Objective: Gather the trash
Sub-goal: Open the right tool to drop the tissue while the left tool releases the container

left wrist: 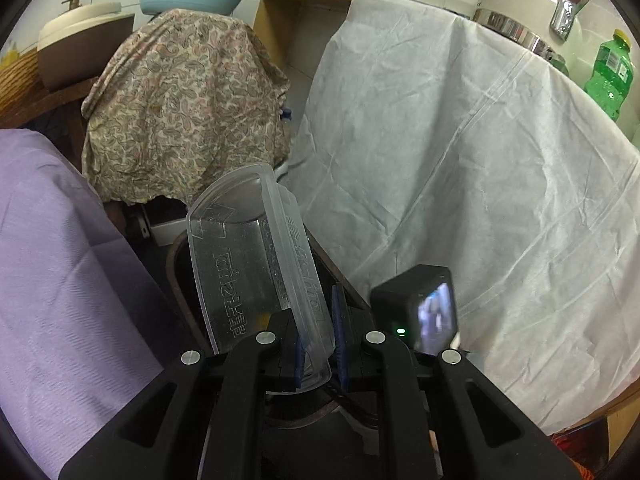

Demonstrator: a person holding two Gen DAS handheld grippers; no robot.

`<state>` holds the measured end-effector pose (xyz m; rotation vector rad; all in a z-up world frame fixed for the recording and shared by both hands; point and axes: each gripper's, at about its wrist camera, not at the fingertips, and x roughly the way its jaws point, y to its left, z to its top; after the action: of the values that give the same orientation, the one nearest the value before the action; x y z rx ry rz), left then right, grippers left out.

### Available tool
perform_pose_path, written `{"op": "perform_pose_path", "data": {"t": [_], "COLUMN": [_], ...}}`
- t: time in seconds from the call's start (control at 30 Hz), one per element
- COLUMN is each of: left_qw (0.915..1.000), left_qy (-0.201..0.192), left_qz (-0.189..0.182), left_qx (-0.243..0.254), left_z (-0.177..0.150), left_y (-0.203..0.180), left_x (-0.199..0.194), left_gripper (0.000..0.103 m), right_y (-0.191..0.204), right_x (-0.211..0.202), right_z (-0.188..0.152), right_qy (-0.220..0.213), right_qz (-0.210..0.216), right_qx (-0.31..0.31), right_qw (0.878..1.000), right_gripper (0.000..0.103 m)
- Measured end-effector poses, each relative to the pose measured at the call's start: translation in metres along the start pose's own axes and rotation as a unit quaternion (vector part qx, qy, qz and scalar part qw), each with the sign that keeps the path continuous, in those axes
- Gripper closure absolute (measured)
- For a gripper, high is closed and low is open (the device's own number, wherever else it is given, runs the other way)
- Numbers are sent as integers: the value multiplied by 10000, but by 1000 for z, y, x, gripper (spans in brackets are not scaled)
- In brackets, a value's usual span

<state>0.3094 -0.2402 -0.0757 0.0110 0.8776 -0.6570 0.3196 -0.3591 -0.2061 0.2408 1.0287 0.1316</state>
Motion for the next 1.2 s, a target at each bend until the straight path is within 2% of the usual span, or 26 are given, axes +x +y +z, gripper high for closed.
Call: {"op": "perform_pose_path", "data": {"t": [0.33, 0.37, 0.43, 0.47, 0.5, 0.7, 0.8, 0.9, 1.03, 1.2], "left_qw": [9991, 9990, 9988, 9987, 9987, 9976, 9959, 9947, 9909, 9886], "left_qy": [279, 300, 346, 361, 372, 546, 814, 976, 1267, 1465], "left_qz": [-49, -39, -27, -14, 3, 24, -53, 119, 62, 115], "left_qx": [-329, -340, -359, -360, -350, -422, -402, -309, -447, -330], "left_z": [2, 2, 2, 2, 3, 5, 5, 4, 3, 3], "left_y": [15, 16, 17, 17, 17, 18, 17, 16, 20, 18], "left_x": [29, 31, 34, 35, 36, 51, 66, 79, 95, 108], "left_gripper": [91, 91, 91, 91, 91, 91, 91, 91, 91, 90], "right_y": [8, 7, 6, 6, 6, 3, 2, 2, 2, 2], "right_x": [35, 37, 37, 34, 30, 12, -4, -19, -38, -57], "right_z": [-4, -4, -3, -3, -4, -10, -17, -28, -41, -53], "right_qy": [187, 204, 172, 110, 29, -180, -376, -533, -716, -902], "right_qz": [103, 112, 101, 83, 68, 184, 108, 66, -122, -171], "right_qx": [-62, -41, -8, 12, 29, 183, 227, 225, 124, 140], "right_qw": [9998, 9997, 9998, 9999, 10000, 9995, 9990, 9983, 9973, 9957], "right_gripper": [80, 75, 58, 44, 37, 37, 36, 33, 33, 30]}}
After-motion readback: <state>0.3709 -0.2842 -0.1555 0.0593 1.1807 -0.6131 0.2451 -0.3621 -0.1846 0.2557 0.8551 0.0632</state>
